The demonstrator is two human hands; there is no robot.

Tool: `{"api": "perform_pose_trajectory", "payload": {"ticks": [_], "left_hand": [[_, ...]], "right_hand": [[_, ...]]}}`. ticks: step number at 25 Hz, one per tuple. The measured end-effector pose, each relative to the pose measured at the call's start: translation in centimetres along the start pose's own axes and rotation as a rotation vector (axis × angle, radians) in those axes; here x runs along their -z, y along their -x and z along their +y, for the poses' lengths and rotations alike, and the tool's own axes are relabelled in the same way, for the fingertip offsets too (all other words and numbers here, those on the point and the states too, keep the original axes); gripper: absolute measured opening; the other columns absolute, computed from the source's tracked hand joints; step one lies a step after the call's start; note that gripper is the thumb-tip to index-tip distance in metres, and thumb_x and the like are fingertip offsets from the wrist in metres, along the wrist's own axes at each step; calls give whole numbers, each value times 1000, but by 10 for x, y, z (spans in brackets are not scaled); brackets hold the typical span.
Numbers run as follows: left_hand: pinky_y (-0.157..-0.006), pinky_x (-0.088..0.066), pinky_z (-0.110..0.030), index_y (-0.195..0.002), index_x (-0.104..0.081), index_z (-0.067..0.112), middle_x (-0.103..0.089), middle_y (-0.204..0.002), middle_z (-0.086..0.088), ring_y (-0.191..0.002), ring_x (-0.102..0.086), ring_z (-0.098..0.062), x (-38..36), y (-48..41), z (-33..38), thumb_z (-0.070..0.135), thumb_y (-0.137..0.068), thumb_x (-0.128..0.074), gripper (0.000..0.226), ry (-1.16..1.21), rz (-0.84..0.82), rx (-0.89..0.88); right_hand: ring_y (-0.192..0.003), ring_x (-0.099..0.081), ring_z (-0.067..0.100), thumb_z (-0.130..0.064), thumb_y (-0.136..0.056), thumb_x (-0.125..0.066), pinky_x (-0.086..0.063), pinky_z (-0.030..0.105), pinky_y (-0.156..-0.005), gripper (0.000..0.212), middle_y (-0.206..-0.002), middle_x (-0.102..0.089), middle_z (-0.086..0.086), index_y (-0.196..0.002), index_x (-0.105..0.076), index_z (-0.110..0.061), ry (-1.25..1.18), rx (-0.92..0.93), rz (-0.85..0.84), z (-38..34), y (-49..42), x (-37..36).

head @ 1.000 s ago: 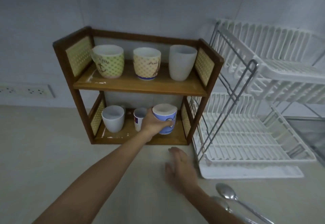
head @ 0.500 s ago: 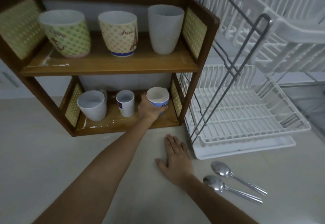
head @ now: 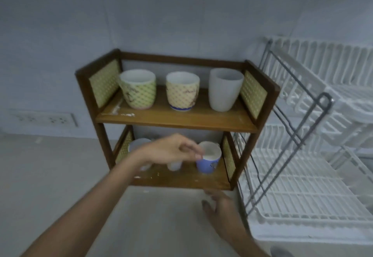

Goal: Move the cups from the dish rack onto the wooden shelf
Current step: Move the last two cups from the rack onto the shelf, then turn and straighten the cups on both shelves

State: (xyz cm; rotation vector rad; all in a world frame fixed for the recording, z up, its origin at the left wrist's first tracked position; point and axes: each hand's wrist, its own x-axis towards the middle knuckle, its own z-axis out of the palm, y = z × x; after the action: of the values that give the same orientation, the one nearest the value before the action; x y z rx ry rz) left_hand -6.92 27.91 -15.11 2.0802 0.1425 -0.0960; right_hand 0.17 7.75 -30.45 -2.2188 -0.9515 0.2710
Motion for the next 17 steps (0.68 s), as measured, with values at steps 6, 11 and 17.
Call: {"api": "perform_pose_trajectory", "payload": {"ticks": [6,11,17], "left_hand": [[-82,-48,-13,-124,-57,20,-66,-122,5,-116,-60,-13,139,27,79,17,-94,-57,31,-205,592,-123],[-116,-24,-34,-148,-26,32,-25,-158,4,-143,-27,-20,174,11,61,56,-87,-54,71,-761,221,341],[-103,-41,-38,-147,-30,29,-30,-156,-5,-138,-34,-28,172,-2,59,69,-84,-45,76,-823,326,388]], "right_hand": [[-95,-63,1,-36,-87,-55,-49,16,-76,19,-102,-69,-16,-103,-63,-41,-92,535,223,-193,-115,131],[-126,-48,32,-79,-75,-43,-44,40,-98,89,-144,-47,8,-143,-39,-21,698,240,-123,-262,-185,153],[-117,-52,29,-52,-77,-69,-56,39,-86,78,-141,-47,7,-142,-38,-20,566,187,-364,-253,-207,154]]}}
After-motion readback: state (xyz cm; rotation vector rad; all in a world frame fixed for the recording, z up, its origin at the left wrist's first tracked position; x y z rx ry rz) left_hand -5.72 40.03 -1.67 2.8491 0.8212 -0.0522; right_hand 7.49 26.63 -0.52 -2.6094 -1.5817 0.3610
